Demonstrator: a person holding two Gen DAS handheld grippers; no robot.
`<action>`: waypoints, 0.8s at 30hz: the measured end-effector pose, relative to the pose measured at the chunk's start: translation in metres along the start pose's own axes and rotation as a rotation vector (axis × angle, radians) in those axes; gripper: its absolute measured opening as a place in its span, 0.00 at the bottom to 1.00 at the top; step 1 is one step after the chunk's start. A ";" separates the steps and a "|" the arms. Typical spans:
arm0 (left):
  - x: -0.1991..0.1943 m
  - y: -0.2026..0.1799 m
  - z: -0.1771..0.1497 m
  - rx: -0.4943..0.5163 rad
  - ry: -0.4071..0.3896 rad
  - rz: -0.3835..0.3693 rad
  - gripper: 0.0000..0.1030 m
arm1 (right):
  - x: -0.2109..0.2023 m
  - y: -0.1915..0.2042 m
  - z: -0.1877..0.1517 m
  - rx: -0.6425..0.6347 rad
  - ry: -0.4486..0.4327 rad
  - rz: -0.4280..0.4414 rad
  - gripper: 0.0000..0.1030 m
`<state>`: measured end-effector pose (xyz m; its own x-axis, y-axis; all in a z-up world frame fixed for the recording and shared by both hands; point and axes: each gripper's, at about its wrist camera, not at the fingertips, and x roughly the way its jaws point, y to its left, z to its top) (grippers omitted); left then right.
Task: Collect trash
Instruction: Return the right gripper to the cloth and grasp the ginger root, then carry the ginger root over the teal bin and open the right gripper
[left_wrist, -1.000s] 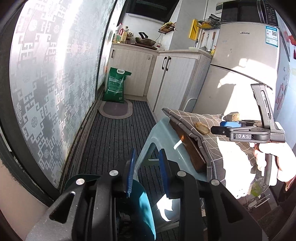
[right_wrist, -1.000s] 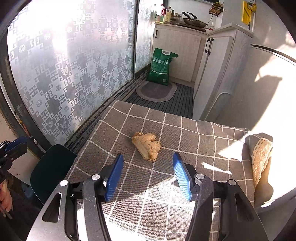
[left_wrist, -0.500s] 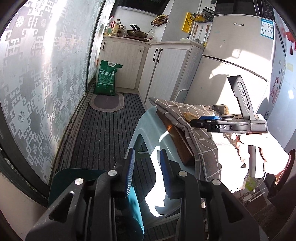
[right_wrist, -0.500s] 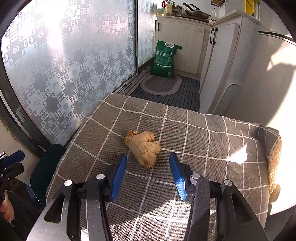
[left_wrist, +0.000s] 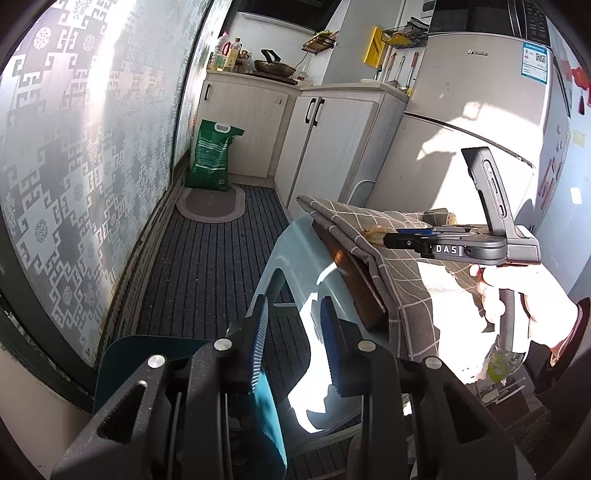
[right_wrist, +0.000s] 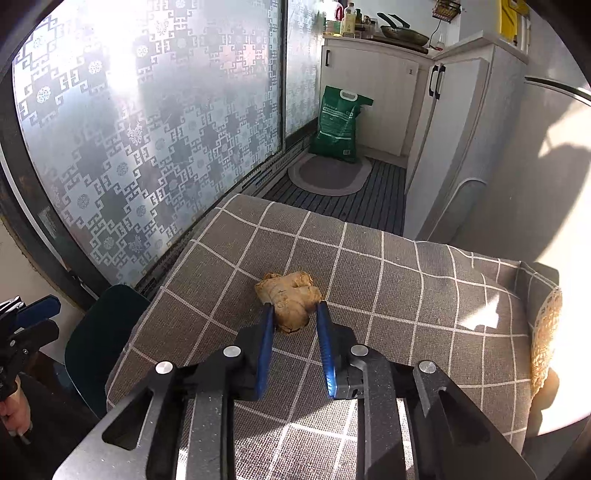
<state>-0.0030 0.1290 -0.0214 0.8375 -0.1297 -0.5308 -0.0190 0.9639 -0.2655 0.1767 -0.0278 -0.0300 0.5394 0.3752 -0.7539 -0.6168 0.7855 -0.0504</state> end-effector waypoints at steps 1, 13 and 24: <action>-0.001 0.000 0.001 -0.007 -0.003 -0.005 0.31 | -0.002 0.001 0.000 -0.001 -0.005 0.000 0.22; -0.005 -0.001 0.003 0.010 -0.017 -0.012 0.33 | -0.028 0.013 0.004 -0.022 -0.024 0.024 0.21; 0.001 0.001 -0.004 0.058 0.007 0.013 0.34 | -0.058 0.083 0.014 -0.120 -0.034 0.225 0.21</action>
<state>-0.0042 0.1287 -0.0254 0.8338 -0.1182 -0.5393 0.0017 0.9774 -0.2116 0.1025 0.0224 0.0186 0.3984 0.5518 -0.7327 -0.7861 0.6169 0.0372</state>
